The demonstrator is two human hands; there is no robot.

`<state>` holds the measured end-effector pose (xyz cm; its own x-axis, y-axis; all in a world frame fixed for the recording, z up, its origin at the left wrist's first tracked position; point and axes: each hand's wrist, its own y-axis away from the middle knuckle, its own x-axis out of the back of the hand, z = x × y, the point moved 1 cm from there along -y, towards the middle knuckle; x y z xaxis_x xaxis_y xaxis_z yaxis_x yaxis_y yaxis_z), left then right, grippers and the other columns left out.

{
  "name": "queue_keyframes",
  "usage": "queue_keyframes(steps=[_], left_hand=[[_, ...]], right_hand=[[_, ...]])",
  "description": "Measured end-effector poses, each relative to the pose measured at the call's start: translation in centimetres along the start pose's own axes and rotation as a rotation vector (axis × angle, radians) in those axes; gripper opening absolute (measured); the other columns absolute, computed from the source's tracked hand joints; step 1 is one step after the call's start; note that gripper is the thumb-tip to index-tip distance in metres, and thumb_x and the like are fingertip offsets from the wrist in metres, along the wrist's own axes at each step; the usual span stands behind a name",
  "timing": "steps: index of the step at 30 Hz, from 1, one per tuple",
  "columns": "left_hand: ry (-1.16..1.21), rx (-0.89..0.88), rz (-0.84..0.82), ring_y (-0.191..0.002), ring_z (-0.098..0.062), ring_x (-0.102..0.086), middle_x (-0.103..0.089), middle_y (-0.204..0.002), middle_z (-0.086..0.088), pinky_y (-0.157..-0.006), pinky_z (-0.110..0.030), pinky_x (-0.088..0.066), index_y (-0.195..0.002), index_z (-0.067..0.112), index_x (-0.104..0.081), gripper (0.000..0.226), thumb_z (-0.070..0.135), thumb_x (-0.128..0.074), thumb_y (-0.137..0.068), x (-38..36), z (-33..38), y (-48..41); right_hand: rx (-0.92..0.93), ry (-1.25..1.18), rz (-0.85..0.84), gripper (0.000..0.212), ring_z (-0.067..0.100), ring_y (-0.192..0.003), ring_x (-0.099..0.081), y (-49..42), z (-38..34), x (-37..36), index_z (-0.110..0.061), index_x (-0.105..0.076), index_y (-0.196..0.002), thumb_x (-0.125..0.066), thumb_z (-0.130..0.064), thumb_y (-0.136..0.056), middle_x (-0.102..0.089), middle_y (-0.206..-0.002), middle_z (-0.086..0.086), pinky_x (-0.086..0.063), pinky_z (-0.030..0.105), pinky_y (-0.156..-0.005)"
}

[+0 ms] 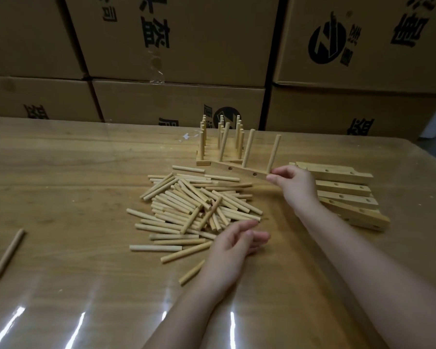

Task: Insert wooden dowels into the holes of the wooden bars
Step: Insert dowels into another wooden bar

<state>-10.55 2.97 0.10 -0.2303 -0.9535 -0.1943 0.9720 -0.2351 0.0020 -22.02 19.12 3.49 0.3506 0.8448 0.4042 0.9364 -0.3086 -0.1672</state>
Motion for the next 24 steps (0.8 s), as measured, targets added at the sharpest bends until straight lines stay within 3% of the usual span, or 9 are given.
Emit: queue_keyframes(steps=[4, 9, 14, 19, 24], left_hand=[[-0.043, -0.011, -0.01, -0.085, -0.007, -0.069, -0.073, -0.089, -0.003, -0.076, -0.015, -0.05, -0.106, 0.013, -0.059, 0.02, 0.005, -0.042, -0.099, 0.0, -0.2, 0.1], [-0.071, -0.012, -0.004, -0.092, -0.011, -0.069, -0.074, -0.087, 0.001, -0.089, -0.023, -0.051, -0.103, 0.017, -0.059, 0.021, 0.005, -0.043, -0.099, 0.0, -0.7, 0.0], [-0.065, -0.002, 0.014, -0.089, -0.012, -0.07, -0.075, -0.084, 0.002, -0.079, -0.018, -0.051, -0.101, 0.019, -0.061, 0.029, 0.002, -0.038, -0.1, 0.1, -0.9, -0.2], [-0.064, -0.008, 0.009, -0.091, -0.013, -0.07, -0.075, -0.086, 0.001, -0.082, -0.02, -0.051, -0.101, 0.018, -0.061, 0.029, 0.002, -0.037, -0.1, 0.2, -1.0, -0.2], [-0.037, -0.008, -0.005, -0.088, -0.01, -0.069, -0.074, -0.085, 0.001, -0.079, -0.017, -0.051, -0.101, 0.016, -0.06, 0.031, 0.0, -0.034, -0.1, 0.2, -0.7, -0.2]], right_hand=[[-0.033, 0.089, 0.027, 0.015, 0.011, -0.086, -0.057, -2.9, 0.2, -1.6, -0.025, -0.069, -0.094, -0.072, -0.024, -0.08, -0.066, -0.093, -0.007, -0.041, 0.025, -0.074], [-0.031, 0.262, 0.067, 0.017, 0.001, -0.067, -0.041, -5.1, 0.9, -3.2, -0.024, -0.069, -0.099, -0.069, -0.026, -0.082, -0.058, -0.086, -0.01, -0.024, 0.016, -0.054], [-0.033, 0.322, -0.022, 0.017, 0.012, -0.083, -0.052, -6.7, 1.9, -4.8, -0.021, -0.067, -0.1, -0.067, -0.023, -0.084, -0.065, -0.1, -0.001, -0.036, 0.024, -0.068], [-0.016, 0.374, -0.058, 0.014, 0.014, -0.082, -0.052, -7.4, 1.9, -6.2, -0.021, -0.065, -0.099, -0.065, -0.024, -0.085, -0.064, -0.1, -0.001, -0.036, 0.026, -0.064], [0.084, 0.426, -0.09, 0.016, 0.019, -0.094, -0.054, -7.7, 1.8, -7.2, -0.017, -0.064, -0.103, -0.062, -0.022, -0.087, -0.054, -0.116, 0.001, -0.036, 0.027, -0.071]])
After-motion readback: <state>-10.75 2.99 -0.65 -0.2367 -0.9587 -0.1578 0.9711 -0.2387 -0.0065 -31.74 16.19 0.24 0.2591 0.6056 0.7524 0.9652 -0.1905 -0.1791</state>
